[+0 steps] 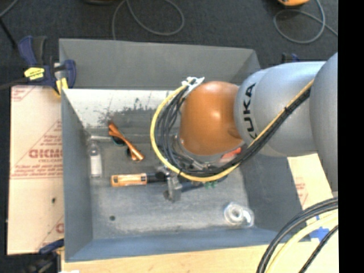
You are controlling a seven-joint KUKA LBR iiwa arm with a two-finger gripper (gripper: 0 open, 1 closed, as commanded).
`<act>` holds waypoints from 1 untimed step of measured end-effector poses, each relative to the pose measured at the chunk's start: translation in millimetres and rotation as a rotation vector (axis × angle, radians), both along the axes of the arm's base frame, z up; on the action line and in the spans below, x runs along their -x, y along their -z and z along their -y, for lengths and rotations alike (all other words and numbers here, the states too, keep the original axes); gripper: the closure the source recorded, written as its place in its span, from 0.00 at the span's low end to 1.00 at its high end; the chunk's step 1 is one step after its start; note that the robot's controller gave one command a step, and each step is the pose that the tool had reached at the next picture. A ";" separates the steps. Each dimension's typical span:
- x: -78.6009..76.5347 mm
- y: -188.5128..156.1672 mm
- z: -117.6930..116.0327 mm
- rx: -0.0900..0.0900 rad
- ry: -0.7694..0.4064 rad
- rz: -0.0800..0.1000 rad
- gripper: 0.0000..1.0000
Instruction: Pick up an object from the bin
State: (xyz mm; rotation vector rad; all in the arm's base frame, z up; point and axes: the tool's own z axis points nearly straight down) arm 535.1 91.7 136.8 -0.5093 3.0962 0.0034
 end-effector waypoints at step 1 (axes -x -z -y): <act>-0.7 -15.7 0.0 0.000 0.001 0.003 1.00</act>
Offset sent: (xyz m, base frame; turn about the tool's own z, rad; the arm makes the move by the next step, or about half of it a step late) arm -0.0001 -0.0001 0.0066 0.0000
